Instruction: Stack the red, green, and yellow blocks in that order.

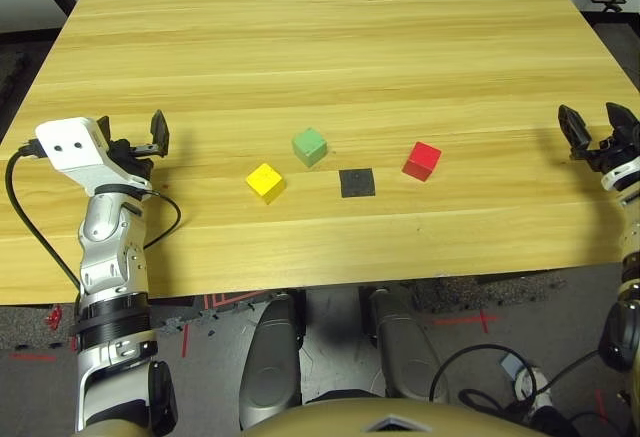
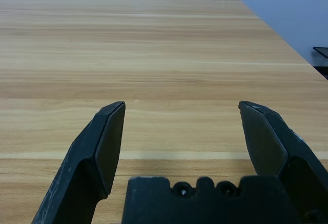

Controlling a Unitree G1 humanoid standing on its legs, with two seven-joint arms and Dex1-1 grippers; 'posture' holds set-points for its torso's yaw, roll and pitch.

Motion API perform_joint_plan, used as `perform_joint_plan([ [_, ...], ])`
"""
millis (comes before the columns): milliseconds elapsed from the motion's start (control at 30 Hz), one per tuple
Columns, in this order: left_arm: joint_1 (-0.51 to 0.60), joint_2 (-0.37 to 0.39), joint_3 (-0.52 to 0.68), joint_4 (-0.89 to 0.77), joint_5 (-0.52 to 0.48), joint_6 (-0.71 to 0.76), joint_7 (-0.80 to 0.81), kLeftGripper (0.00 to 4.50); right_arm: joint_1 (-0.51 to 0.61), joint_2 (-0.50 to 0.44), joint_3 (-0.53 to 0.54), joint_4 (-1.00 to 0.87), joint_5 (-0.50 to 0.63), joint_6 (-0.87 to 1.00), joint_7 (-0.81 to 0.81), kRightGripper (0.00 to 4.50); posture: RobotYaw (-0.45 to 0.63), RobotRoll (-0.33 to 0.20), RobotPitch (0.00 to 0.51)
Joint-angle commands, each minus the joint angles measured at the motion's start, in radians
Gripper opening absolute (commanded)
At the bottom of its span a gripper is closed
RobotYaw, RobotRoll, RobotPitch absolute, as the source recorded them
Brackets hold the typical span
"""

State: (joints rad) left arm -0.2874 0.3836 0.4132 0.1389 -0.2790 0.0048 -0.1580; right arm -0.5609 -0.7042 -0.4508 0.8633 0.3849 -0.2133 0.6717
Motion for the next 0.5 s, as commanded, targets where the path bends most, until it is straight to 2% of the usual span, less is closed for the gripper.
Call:
perform_joint_plan([
  [33,0.012,0.004,0.004,-0.014,-0.001,0.012,0.004,4.46,-0.011,-0.02,-0.008,0.012,-0.002,0.012,-0.002,4.5,-0.07,-0.074,0.269],
  [133,0.014,0.001,-0.003,-0.011,0.0,0.007,-0.004,4.46,-0.028,-0.024,-0.003,0.025,-0.007,0.01,0.001,4.5,-0.07,-0.068,0.268],
  [233,-0.011,0.032,0.005,-0.003,-0.011,0.019,-0.025,4.46,-0.066,-0.024,0.016,0.034,-0.015,0.02,0.017,4.5,-0.06,-0.069,0.272],
  [333,-0.039,0.064,0.008,0.028,-0.02,0.017,-0.06,4.46,-0.103,-0.016,0.031,0.042,-0.022,0.03,0.032,4.5,-0.01,-0.058,0.246],
  [433,-0.093,0.116,0.006,0.079,-0.042,0.016,-0.137,4.46,-0.147,-0.011,0.052,0.05,-0.028,0.04,0.053,4.5,0.05,-0.027,0.233],
  [500,-0.146,0.166,0.003,0.102,-0.097,0.083,-0.225,4.46,-0.174,-0.024,0.072,0.042,-0.029,0.073,0.09,4.5,0.07,-0.021,0.233],
])
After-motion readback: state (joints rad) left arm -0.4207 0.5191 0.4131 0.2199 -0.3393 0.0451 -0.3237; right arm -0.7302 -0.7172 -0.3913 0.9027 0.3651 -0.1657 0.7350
